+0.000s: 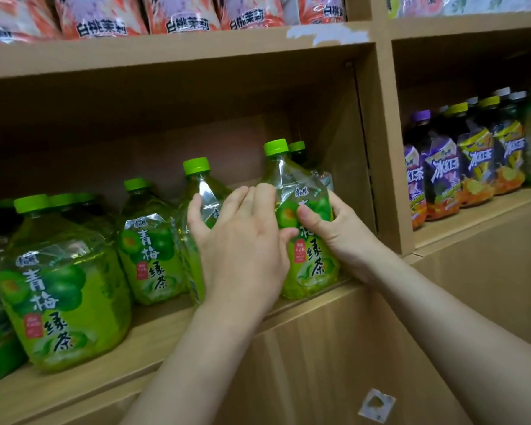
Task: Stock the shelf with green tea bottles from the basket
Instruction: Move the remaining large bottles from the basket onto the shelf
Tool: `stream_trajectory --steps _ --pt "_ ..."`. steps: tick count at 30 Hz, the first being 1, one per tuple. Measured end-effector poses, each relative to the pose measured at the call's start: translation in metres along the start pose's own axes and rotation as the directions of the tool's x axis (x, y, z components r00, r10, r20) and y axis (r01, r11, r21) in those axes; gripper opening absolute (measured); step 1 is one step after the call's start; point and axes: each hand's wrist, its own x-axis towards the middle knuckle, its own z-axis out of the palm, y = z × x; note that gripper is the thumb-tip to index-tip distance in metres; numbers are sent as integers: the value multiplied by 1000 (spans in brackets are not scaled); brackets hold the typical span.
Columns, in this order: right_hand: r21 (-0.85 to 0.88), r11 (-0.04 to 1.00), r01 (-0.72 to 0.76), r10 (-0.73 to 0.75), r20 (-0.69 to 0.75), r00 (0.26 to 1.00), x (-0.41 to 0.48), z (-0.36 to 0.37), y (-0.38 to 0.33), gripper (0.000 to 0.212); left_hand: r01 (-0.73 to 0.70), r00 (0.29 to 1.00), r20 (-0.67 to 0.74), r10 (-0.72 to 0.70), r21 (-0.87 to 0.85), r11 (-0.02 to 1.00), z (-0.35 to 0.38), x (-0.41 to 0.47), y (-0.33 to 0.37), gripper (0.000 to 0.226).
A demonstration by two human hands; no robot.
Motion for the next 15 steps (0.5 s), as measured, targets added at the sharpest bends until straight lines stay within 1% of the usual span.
stream_trajectory --steps 4,6,7,8,9,10,11,12,13,14,15 --pt "-20 1000 17 -17 -8 1000 -5 3 0 49 -66 998 3 66 -24 998 -4 -7 -12 44" --pt "-68 998 13 -15 -28 999 -9 5 0 58 -103 993 -58 102 -9 995 -10 -21 -21 41" --pt "-137 990 29 -37 -60 997 -13 9 -2 66 -104 989 -107 102 -20 994 -14 -31 -27 39" --pt "-259 965 48 -82 -121 989 -16 12 -5 75 -87 985 -151 78 -52 995 -17 -41 -33 37" --pt "-414 908 64 -158 -198 967 -21 16 -9 81 -50 984 -174 33 -94 994 -20 -50 -39 37" --pt "-567 819 90 -275 -249 929 -26 20 -14 83 13 985 -171 -37 -140 990 -24 -56 -45 40" --pt "-704 696 139 -417 -238 877 -33 27 -20 82 105 982 -135 -133 -194 975 -27 -60 -50 47" --pt "-818 537 205 -549 -154 821 -39 36 -28 77 215 969 -67 -237 -244 946 -28 -62 -54 58" --pt "-892 361 271 -636 -23 772 -43 47 -35 71 324 944 26 -330 -281 904 -27 -62 -57 71" --pt "-926 201 319 -656 115 746 -45 58 -40 67 417 909 124 -398 -314 853 -26 -61 -58 82" --pt "-936 77 342 -610 227 759 -46 70 -44 68 489 872 210 -442 -353 797 -24 -59 -58 91"
